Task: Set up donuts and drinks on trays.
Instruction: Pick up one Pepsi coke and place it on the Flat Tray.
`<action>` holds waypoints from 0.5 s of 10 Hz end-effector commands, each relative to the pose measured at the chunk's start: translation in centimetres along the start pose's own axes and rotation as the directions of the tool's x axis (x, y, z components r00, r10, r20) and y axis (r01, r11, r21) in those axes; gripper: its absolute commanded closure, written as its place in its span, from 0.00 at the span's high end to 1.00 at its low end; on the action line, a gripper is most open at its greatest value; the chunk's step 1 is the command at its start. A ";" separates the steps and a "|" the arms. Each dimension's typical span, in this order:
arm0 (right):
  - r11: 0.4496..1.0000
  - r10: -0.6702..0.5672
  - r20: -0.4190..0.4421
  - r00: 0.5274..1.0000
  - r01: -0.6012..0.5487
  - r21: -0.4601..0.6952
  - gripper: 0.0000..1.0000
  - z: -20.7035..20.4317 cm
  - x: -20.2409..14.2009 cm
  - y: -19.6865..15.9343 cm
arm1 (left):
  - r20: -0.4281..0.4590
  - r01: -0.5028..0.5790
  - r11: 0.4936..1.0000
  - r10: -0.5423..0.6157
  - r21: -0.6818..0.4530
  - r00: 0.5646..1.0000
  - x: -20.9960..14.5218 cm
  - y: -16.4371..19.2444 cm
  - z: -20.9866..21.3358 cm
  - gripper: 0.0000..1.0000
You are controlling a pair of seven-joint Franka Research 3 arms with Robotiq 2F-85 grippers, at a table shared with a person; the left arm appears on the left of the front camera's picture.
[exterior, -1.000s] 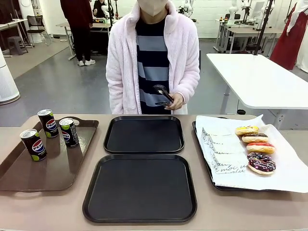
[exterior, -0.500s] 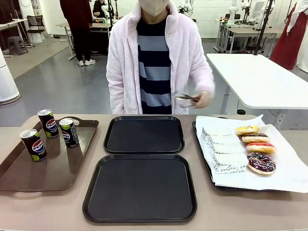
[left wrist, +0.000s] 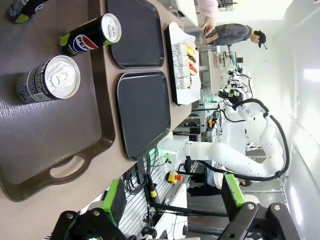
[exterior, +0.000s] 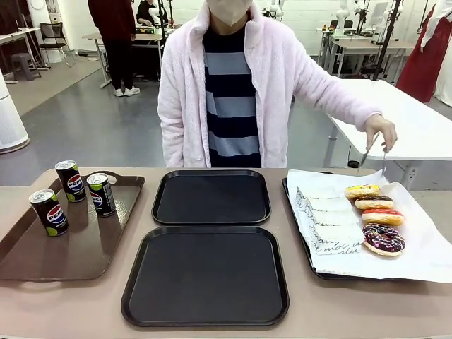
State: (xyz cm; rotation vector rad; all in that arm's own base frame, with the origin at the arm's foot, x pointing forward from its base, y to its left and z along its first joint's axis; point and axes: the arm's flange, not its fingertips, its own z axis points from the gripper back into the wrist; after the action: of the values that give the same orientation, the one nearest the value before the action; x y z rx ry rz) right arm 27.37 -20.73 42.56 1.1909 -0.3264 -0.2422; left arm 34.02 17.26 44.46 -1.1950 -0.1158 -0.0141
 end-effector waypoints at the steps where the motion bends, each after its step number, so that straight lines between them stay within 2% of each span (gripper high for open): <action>1: 1.000 0.003 0.001 1.000 -0.003 0.019 1.00 0.4 0.0 -0.1 | 0.012 0.002 1.000 -0.002 -0.013 1.000 -0.1 0.0 0.1 1.00; 5: 1.000 0.003 0.001 1.000 -0.003 0.019 1.00 0.4 0.0 -0.1 | 0.012 0.002 1.000 -0.002 -0.013 1.000 -0.1 0.0 0.1 1.00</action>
State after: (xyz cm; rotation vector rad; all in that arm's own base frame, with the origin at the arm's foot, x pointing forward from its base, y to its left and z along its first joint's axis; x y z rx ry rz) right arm 27.40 -20.78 42.57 1.1908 -0.3259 -0.2426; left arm 34.00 17.31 44.45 -1.1950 -0.1167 -0.0127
